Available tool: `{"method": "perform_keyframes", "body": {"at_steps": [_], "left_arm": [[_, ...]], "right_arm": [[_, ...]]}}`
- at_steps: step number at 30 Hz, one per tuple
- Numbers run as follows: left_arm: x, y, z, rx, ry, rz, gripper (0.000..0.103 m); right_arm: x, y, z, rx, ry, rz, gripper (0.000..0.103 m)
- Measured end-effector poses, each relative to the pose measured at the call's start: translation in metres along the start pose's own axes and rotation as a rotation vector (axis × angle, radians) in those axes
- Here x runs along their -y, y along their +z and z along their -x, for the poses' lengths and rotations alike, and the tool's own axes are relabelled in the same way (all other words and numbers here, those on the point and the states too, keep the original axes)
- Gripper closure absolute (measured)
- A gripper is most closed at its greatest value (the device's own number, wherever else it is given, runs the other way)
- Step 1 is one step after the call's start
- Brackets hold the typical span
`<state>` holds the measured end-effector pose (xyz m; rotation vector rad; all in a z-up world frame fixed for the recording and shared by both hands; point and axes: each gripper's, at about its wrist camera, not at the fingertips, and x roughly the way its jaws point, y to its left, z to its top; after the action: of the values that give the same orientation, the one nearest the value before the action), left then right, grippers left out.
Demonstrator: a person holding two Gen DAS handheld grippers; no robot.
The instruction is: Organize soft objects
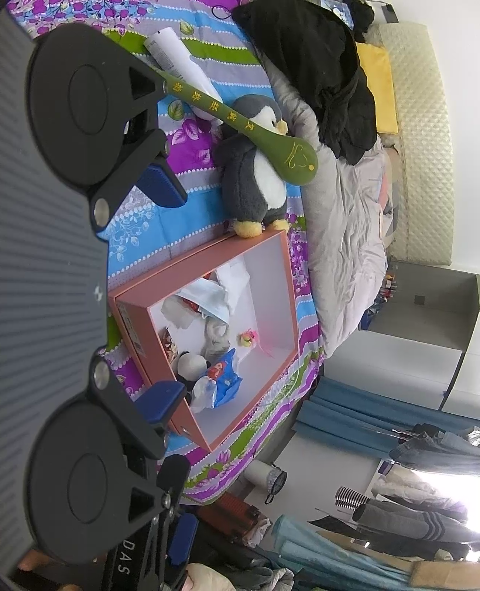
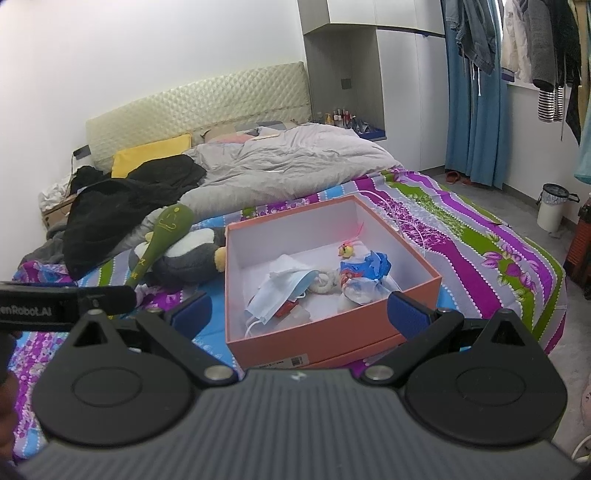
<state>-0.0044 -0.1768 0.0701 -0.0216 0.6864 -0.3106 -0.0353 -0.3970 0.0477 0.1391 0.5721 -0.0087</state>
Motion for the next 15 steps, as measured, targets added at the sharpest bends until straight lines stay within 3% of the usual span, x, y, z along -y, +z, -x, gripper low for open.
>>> {"method": "perform_keyframes", "body": {"at_steps": [15], "left_arm": [[0.0009,-0.0033,0.0027,0.002,0.001,0.003,0.001]], "right_arm": [[-0.0023,-0.0009,-0.0021,-0.003,0.001,0.0,0.0]]}}
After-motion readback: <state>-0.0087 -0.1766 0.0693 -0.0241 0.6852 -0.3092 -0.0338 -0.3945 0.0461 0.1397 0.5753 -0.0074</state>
